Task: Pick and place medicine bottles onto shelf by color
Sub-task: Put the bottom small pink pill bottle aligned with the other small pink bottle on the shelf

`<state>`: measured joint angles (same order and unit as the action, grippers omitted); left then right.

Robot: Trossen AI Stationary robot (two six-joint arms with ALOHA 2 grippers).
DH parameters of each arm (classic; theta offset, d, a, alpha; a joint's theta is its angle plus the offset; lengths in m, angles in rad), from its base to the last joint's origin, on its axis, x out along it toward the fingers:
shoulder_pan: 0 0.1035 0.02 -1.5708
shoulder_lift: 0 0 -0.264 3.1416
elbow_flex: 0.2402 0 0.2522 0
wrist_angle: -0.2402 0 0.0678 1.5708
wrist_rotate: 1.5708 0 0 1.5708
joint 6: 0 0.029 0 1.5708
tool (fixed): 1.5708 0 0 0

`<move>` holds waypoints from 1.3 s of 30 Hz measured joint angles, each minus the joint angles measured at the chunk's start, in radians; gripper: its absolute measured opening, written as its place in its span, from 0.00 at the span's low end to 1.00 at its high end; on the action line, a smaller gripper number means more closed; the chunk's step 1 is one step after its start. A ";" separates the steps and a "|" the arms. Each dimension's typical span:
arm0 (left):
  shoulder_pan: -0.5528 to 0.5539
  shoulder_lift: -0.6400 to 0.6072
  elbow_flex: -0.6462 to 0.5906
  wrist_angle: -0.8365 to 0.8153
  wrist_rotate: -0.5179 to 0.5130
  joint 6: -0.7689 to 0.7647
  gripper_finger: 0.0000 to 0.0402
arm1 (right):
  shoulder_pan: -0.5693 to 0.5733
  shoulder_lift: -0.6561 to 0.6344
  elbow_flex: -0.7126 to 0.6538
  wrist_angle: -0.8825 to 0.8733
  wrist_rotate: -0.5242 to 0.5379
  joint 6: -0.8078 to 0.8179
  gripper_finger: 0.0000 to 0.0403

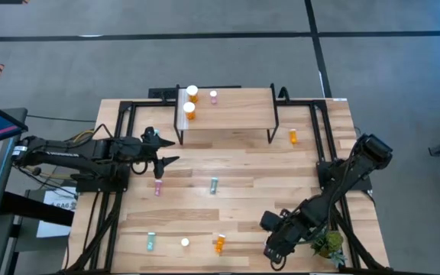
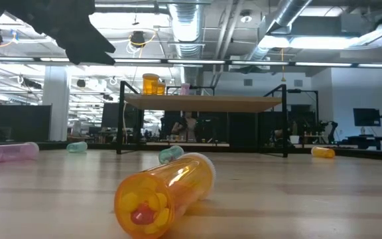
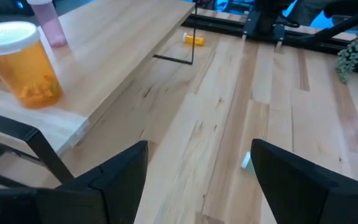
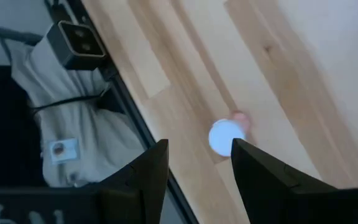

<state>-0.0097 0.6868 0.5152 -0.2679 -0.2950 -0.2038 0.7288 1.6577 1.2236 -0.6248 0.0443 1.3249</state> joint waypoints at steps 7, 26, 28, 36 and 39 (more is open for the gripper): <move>0.000 0.000 0.000 -0.004 0.000 0.000 0.67 | -0.006 0.014 0.004 -0.007 0.007 -0.011 0.49; 0.000 0.001 0.000 -0.010 -0.007 -0.003 0.67 | 0.006 0.245 0.246 -0.279 -0.048 -0.124 0.49; 0.000 0.001 0.000 -0.010 -0.007 -0.002 0.67 | 0.002 0.249 0.244 -0.287 -0.047 -0.128 0.49; 0.000 0.001 0.000 -0.012 -0.007 -0.001 0.67 | 0.002 0.247 0.245 -0.286 -0.014 -0.148 0.49; 0.000 0.001 0.000 -0.012 -0.007 0.000 0.67 | 0.002 0.247 0.245 -0.290 -0.011 -0.148 0.49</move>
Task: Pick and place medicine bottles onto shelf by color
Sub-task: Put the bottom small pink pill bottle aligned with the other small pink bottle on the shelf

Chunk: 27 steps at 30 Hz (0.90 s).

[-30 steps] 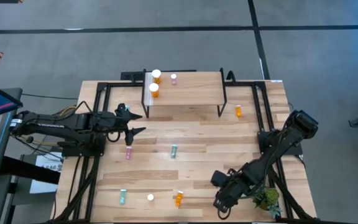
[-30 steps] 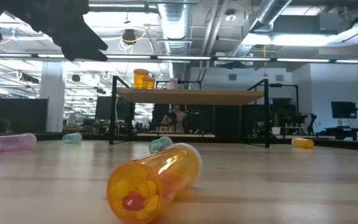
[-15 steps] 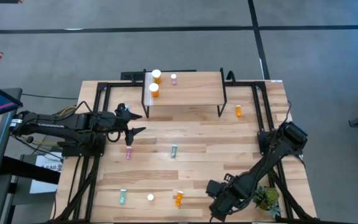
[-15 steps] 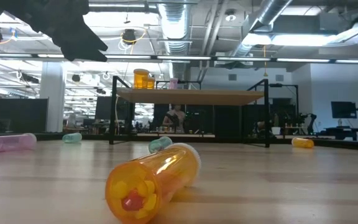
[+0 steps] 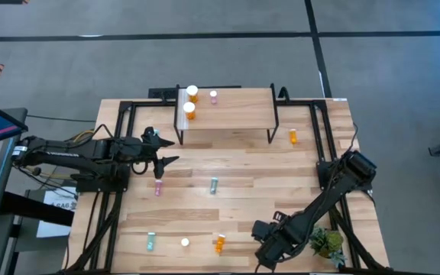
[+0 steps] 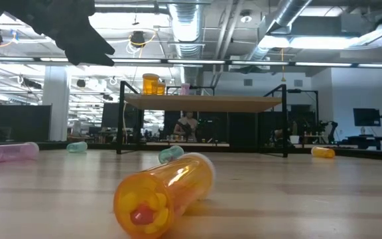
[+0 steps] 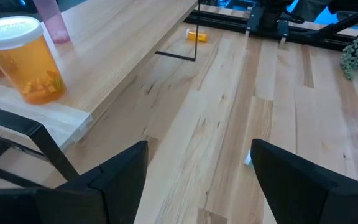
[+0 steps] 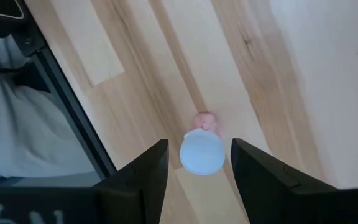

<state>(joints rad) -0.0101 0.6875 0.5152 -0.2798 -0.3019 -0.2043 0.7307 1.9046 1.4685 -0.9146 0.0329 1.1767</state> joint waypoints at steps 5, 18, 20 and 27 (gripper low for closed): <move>0.000 0.000 0.000 0.000 0.000 0.001 0.67 | 0.000 -0.005 0.000 -0.044 0.001 0.000 0.49; 0.000 0.000 0.000 -0.010 0.002 0.008 0.67 | 0.015 -0.001 0.000 -0.012 0.047 -0.043 0.49; 0.000 0.000 0.000 -0.017 0.002 0.008 0.67 | 0.015 -0.001 -0.001 -0.016 0.048 -0.049 0.49; 0.000 0.000 0.000 -0.023 0.002 0.008 0.67 | 0.019 0.026 -0.002 -0.009 0.047 -0.076 0.49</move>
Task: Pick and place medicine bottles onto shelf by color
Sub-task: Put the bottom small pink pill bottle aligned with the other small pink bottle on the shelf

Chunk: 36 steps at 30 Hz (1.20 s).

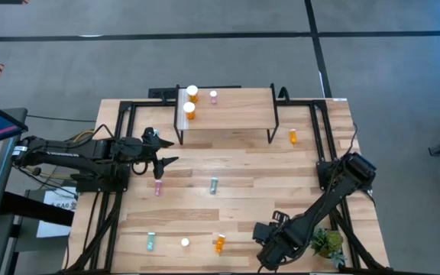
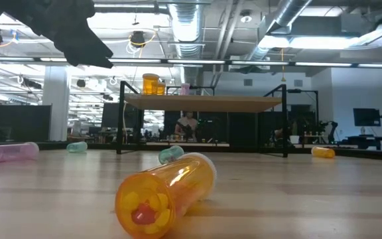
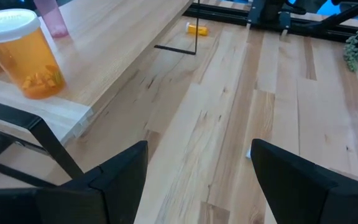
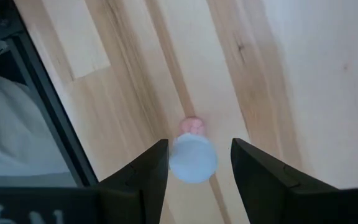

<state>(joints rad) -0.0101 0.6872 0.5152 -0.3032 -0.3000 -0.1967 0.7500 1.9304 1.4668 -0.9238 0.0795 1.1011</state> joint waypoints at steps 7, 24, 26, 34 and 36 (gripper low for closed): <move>0.000 0.000 0.000 0.002 0.000 0.000 0.67 | 0.001 0.007 -0.001 0.002 -0.015 -0.003 0.49; 0.000 0.000 0.000 0.002 0.003 -0.001 0.67 | -0.001 0.008 -0.001 -0.011 -0.026 -0.012 0.34; 0.000 0.000 0.000 0.002 0.003 -0.001 0.67 | -0.005 0.008 -0.001 -0.011 -0.026 -0.014 0.32; 0.000 0.000 0.000 0.002 0.002 -0.001 0.67 | -0.032 0.008 0.000 -0.011 -0.032 -0.035 0.33; 0.000 0.000 0.000 0.002 0.002 -0.001 0.67 | -0.048 0.007 0.000 -0.011 -0.032 -0.054 0.33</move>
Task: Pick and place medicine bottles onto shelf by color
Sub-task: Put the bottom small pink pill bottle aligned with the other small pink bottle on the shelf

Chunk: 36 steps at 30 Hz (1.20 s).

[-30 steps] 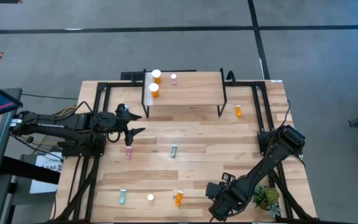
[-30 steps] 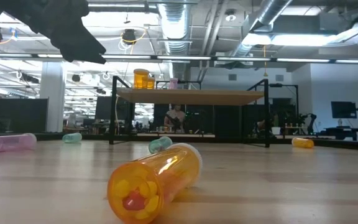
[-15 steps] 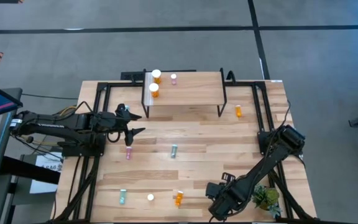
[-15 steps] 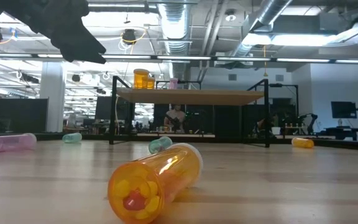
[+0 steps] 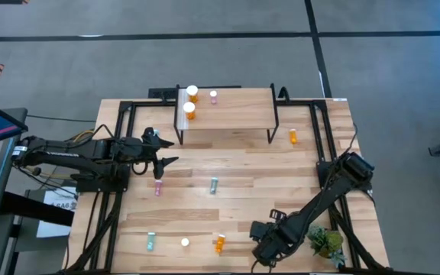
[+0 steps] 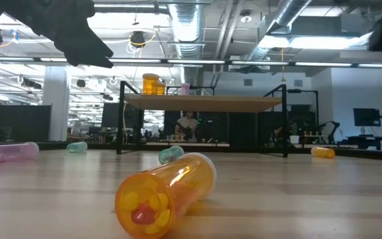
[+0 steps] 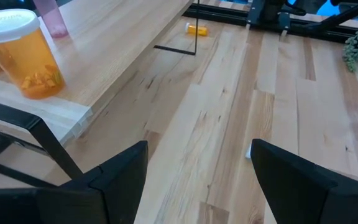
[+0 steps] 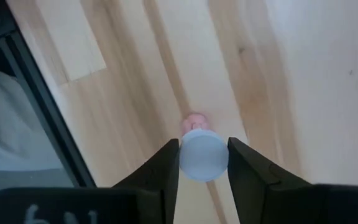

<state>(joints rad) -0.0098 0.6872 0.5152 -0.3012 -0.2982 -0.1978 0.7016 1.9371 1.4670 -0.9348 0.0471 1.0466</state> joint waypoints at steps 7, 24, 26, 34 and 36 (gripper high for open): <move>0.000 0.000 0.000 0.000 -0.001 0.000 0.67 | -0.070 -0.006 0.066 -0.057 -0.003 -0.133 0.32; 0.000 0.000 0.000 0.000 -0.001 0.008 0.67 | -0.465 -0.007 0.375 -0.241 0.056 -0.769 0.33; 0.000 0.000 0.000 0.000 0.000 0.010 0.67 | -0.527 -0.008 0.406 -0.240 0.054 -0.833 0.33; 0.000 0.000 0.000 0.000 0.000 0.010 0.67 | -0.775 -0.008 0.533 -0.230 0.030 -1.013 0.33; 0.000 0.000 0.000 0.000 0.000 0.010 0.67 | -0.829 -0.008 0.555 -0.209 0.022 -1.028 0.33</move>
<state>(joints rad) -0.0097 0.6872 0.5152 -0.3012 -0.2985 -0.1874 -0.1279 1.9293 2.0221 -1.1442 0.0691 0.0189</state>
